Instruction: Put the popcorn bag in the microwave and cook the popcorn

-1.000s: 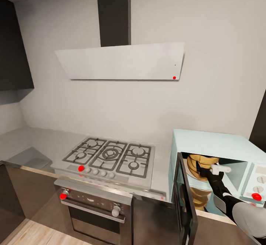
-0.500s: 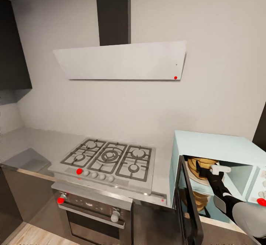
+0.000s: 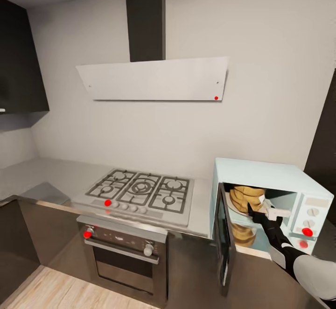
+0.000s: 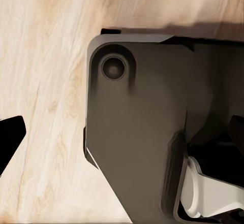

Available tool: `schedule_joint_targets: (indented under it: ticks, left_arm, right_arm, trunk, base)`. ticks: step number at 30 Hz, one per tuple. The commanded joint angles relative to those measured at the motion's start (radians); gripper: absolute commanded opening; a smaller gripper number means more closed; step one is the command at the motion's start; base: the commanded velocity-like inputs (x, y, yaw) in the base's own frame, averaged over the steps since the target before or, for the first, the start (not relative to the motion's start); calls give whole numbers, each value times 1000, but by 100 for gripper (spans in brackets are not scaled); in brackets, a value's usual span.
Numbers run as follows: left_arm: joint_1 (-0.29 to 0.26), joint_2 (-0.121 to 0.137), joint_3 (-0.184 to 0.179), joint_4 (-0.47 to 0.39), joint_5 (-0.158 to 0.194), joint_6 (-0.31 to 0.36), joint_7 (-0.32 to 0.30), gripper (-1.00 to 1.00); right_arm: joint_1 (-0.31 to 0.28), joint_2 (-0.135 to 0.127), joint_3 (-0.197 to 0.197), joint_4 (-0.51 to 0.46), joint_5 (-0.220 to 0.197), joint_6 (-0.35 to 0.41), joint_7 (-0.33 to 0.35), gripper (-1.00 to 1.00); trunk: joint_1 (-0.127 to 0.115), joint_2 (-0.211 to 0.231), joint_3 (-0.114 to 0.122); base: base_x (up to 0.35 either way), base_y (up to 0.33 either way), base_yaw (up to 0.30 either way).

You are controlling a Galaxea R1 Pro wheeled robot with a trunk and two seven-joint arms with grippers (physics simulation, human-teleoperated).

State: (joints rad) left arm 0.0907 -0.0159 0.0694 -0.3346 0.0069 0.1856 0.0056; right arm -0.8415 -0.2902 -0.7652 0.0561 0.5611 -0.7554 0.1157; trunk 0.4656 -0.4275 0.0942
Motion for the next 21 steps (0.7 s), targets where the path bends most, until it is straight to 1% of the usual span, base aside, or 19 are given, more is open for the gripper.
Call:
schedule_joint_targets:
  ticks: [1, 12, 17, 19, 21]
  left_arm:
    - [1, -1, 7, -4, 1, 8, 1, 100]
    - [1, -1, 8, -4, 1, 8, 1, 100]
    - [1, -1, 9, -4, 1, 8, 2, 100]
    - [1, -1, 10, -4, 1, 8, 2, 100]
    - [1, 0, 10, -4, 1, 8, 2, 100]
  right_arm:
    - [-1, -1, -9, 4, -2, -4, 9, 100]
    - [-1, -1, -7, 4, -3, -4, 9, 100]
    - [0, -1, -6, 7, -3, -3, 9, 100]
    - [16, -1, -6, 9, -3, 2, 9, 100]
    - [80, -1, -6, 10, -3, 3, 9, 100]
  trunk:
    - [0, -1, 0]
    - [0, -1, 0]
    - [0, -1, 0]
    - [0, -1, 0]
    - [0, -1, 0]
  base:
    - [-301, 0, 0]
    - [-333, 0, 0]
    - [-338, 57, 0]
    - [-331, 91, 0]
    - [-255, 74, 0]
